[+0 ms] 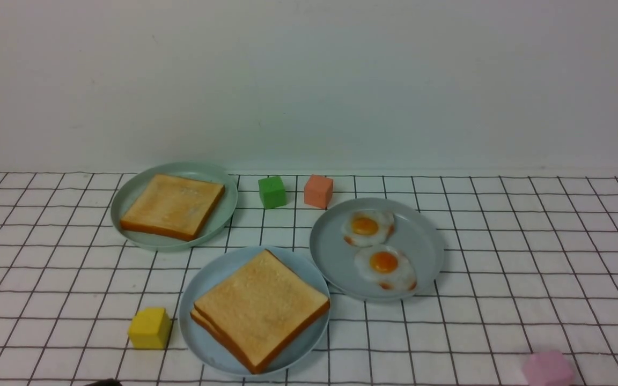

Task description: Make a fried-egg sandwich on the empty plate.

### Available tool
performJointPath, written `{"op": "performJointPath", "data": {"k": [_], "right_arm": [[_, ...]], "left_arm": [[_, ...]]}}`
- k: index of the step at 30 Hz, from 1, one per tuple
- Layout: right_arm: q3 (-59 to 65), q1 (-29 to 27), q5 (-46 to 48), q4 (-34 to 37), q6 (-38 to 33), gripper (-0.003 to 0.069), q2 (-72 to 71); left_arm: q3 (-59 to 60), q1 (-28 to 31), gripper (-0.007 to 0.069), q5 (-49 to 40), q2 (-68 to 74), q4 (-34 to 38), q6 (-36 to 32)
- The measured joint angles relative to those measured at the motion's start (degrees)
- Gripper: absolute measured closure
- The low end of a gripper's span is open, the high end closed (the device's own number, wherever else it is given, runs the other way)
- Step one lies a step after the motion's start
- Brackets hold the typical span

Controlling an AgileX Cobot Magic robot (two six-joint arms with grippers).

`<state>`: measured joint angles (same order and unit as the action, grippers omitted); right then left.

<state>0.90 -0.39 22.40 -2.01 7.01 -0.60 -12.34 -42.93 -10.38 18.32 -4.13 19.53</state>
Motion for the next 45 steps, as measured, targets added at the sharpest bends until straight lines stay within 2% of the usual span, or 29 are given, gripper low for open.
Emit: {"op": "performJointPath", "data": {"k": [7,29,33,38,41,45], "right_arm": [[0.0,-0.14,0.0,-0.25,-3.71,0.0671,-0.02],[0.0,-0.14,0.0,-0.3,-3.94,0.0662,-0.02],[0.0,-0.16,0.0,-0.3,-3.94,0.066,-0.02],[0.0,-0.16,0.0,-0.3,-3.94,0.0656,-0.02],[0.0,-0.16,0.0,-0.3,-3.94,0.0655,-0.02],[0.0,-0.16,0.0,-0.3,-3.94,0.0653,-0.02]], "left_arm": [[0.0,0.0,0.0627,-0.11,0.0,0.0,0.0],[0.73,0.9,0.0617,0.7,-0.21,0.0,0.0],[2.87,10.28,0.0633,1.32,-4.95,1.58,0.19],[9.47,31.74,0.0638,0.7,-16.66,3.44,-1.77],[13.08,37.86,0.0638,-2.01,-18.78,3.5,-2.7],[13.89,39.55,0.0638,-9.65,-18.93,3.6,-3.08]]}}
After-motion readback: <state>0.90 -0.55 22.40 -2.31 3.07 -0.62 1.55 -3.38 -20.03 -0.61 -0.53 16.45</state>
